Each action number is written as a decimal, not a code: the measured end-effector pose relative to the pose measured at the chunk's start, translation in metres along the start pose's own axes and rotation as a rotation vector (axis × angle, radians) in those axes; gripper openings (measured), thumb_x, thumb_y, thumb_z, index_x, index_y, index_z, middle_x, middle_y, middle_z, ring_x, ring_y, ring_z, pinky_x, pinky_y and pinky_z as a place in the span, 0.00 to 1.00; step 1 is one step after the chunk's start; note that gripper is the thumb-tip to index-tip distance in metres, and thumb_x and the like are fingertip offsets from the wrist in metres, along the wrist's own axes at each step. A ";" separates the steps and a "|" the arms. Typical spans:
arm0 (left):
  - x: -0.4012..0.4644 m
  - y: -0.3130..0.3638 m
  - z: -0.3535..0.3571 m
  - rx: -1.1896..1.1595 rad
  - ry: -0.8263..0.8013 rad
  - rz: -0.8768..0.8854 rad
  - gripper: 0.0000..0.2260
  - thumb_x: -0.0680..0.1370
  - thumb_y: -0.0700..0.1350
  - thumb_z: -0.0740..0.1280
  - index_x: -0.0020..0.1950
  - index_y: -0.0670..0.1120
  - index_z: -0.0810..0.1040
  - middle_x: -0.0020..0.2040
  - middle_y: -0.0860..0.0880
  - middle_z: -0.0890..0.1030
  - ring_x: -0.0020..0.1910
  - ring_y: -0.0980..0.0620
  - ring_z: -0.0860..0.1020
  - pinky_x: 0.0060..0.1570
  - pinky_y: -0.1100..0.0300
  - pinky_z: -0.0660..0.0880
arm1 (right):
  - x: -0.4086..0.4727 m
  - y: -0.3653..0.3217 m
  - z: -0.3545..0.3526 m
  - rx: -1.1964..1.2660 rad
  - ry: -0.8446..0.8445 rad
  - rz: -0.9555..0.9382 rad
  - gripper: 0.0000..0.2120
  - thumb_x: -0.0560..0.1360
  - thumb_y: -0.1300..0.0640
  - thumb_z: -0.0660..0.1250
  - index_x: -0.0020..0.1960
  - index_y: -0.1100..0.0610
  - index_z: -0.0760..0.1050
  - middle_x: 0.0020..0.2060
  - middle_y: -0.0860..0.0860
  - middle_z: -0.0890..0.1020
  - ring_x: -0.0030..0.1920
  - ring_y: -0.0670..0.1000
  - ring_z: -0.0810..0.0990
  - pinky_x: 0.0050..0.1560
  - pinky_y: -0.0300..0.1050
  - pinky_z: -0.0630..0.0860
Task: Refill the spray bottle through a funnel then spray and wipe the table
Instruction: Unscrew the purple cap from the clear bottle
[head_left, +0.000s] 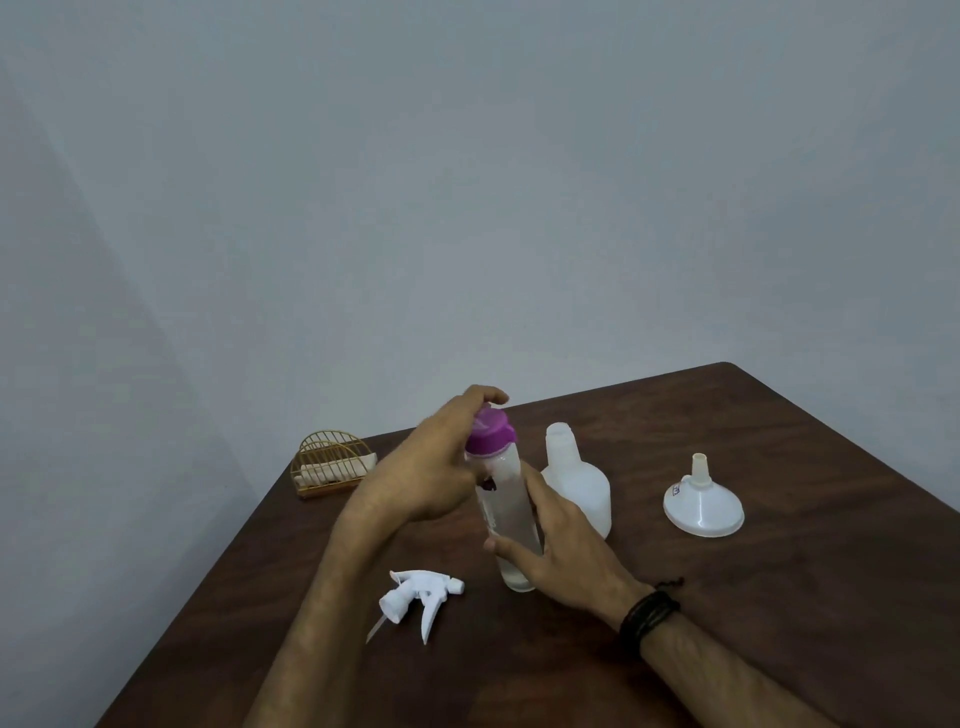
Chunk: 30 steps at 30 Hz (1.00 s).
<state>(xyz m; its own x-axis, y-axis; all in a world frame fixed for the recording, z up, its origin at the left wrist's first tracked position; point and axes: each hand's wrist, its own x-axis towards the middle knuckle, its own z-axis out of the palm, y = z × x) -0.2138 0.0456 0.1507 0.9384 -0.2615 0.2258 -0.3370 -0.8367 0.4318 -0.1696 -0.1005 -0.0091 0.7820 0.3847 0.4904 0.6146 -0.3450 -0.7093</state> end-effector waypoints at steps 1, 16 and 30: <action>0.000 0.000 -0.003 -0.026 0.051 -0.028 0.29 0.75 0.36 0.72 0.71 0.54 0.66 0.66 0.50 0.75 0.60 0.51 0.77 0.60 0.57 0.77 | 0.000 0.000 0.001 -0.009 0.000 -0.001 0.39 0.74 0.34 0.68 0.78 0.42 0.54 0.71 0.39 0.71 0.70 0.41 0.72 0.68 0.48 0.76; 0.002 0.006 0.024 -0.179 0.161 -0.091 0.33 0.76 0.53 0.72 0.75 0.55 0.58 0.70 0.51 0.70 0.60 0.50 0.77 0.56 0.50 0.81 | 0.001 -0.001 -0.001 -0.016 0.014 0.005 0.38 0.75 0.35 0.69 0.78 0.41 0.54 0.73 0.39 0.69 0.71 0.39 0.69 0.70 0.44 0.73; -0.001 0.004 0.023 -0.155 0.304 -0.204 0.37 0.69 0.57 0.78 0.72 0.50 0.65 0.63 0.50 0.76 0.56 0.52 0.78 0.50 0.61 0.76 | 0.001 0.002 0.000 -0.021 0.010 0.014 0.42 0.73 0.30 0.67 0.79 0.43 0.54 0.73 0.42 0.71 0.71 0.43 0.72 0.68 0.52 0.76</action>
<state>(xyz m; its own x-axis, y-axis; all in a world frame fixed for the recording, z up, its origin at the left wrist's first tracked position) -0.2140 0.0311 0.1323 0.9298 0.0762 0.3600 -0.1754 -0.7684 0.6155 -0.1671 -0.1006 -0.0101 0.7912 0.3716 0.4858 0.6059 -0.3681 -0.7052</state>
